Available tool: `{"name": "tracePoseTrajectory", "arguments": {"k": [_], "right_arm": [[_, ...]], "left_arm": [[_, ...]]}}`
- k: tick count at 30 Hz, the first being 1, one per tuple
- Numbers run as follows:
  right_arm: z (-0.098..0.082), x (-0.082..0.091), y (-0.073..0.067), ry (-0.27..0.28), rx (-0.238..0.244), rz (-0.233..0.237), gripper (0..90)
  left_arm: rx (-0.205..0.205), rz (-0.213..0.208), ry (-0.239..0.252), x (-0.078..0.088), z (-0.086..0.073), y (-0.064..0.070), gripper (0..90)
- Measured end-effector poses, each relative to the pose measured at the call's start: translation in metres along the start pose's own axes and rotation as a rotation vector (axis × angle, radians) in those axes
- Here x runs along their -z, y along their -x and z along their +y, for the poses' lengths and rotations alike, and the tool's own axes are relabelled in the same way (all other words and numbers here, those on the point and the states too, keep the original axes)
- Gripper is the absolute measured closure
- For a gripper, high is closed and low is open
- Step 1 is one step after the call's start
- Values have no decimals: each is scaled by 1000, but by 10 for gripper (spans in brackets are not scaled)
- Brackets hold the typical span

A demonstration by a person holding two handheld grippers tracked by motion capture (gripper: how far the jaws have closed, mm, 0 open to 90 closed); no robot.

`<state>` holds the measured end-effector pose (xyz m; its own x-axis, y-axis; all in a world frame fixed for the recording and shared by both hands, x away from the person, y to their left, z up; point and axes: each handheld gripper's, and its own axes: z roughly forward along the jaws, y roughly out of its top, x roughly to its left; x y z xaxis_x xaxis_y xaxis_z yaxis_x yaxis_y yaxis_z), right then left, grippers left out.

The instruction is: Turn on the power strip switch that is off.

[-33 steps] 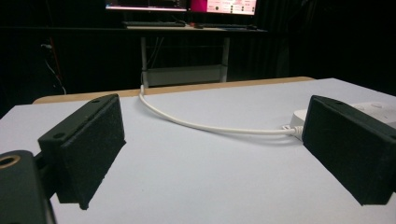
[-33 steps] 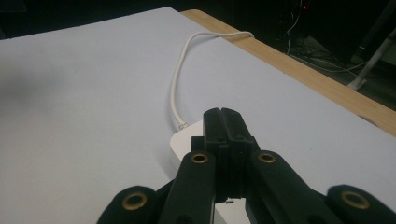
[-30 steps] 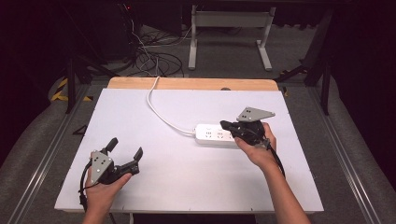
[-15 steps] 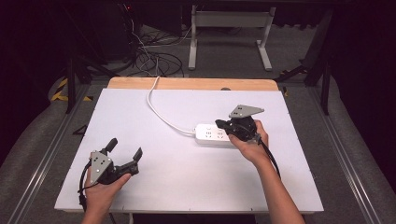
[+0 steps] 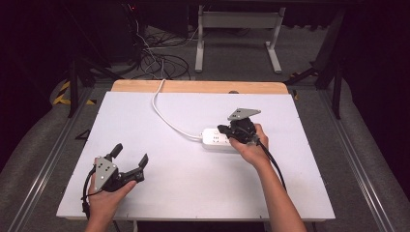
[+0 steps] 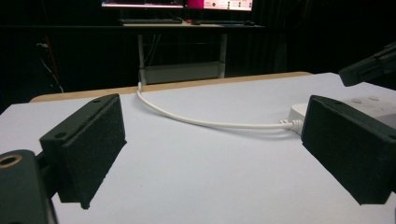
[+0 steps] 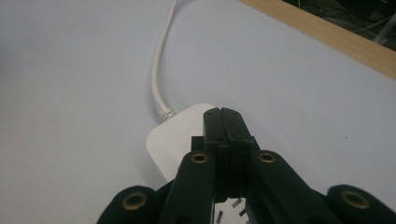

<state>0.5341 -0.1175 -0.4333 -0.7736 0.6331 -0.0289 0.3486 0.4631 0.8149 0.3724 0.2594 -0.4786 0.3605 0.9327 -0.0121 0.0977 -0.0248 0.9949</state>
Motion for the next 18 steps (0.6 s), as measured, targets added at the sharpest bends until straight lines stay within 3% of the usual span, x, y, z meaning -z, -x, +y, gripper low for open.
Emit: {"name": "tracePoseTrajectory", "arguments": {"k": [8,18], "right_arm": [[-2,-21,3,-53,-29,-21,900],[-4,-30,5,-78,-40,-28,900]], "left_arm": [[-5,-2,-2,1,0,0,76],[-15,-16,9,2,1,1,76]]}}
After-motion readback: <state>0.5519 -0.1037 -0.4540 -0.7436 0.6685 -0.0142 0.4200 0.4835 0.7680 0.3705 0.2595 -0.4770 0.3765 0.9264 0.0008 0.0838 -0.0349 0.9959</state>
